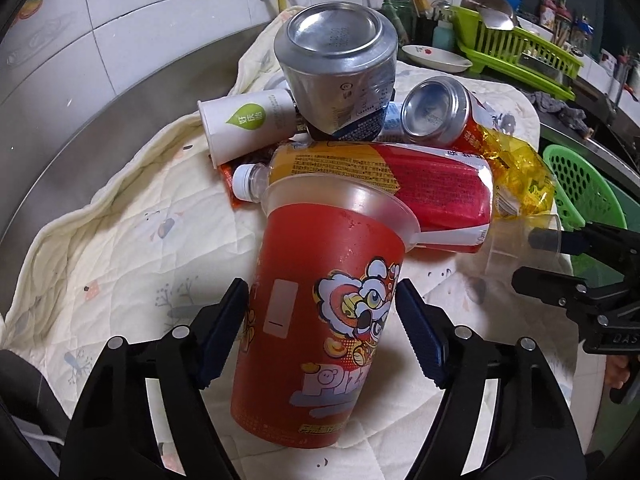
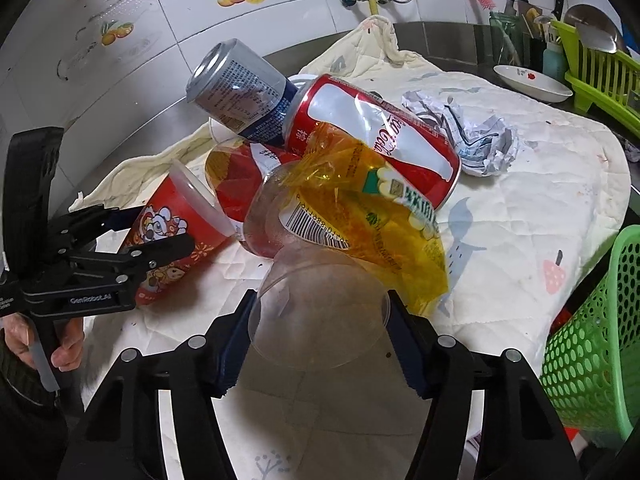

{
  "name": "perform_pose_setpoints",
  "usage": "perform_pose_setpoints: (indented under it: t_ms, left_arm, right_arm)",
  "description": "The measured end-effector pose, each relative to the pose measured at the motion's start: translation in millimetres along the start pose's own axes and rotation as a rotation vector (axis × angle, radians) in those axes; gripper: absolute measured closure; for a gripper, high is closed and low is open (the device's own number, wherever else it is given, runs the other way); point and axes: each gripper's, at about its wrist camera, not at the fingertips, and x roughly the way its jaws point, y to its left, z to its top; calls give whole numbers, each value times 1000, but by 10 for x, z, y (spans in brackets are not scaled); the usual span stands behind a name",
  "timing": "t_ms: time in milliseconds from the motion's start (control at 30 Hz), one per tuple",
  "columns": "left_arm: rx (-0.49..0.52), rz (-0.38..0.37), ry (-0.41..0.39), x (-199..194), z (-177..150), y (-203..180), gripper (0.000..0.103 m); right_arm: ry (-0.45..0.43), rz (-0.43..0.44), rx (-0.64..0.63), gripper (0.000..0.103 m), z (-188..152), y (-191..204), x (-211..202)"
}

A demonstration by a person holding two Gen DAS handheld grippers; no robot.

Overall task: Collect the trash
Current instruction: 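Grasp the red printed paper cup with the left tool while the right tool grasps the clear plastic cup, then carry both cups over the green basket and open both tools to drop them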

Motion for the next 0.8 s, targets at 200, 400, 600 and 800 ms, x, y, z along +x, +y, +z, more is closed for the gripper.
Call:
perform_pose_setpoints:
  t_ms: [200, 400, 600, 800]
  left_arm:
    - [-18, -6, 11, 32, 18, 17, 26]
    - [-33, 1, -1, 20, 3, 22, 29]
    - [-84, 2, -32, -145, -80, 77, 30]
    - [-115, -12, -67, -396, -138, 90, 30]
  right_arm:
    - [-21, 3, -16, 42, -71, 82, -148]
    - [-46, -3, -30, 42, -136, 96, -355]
    - [-62, 5, -11, 42, -194, -39, -582]
    - [-88, 30, 11, 42, -232, -102, -722]
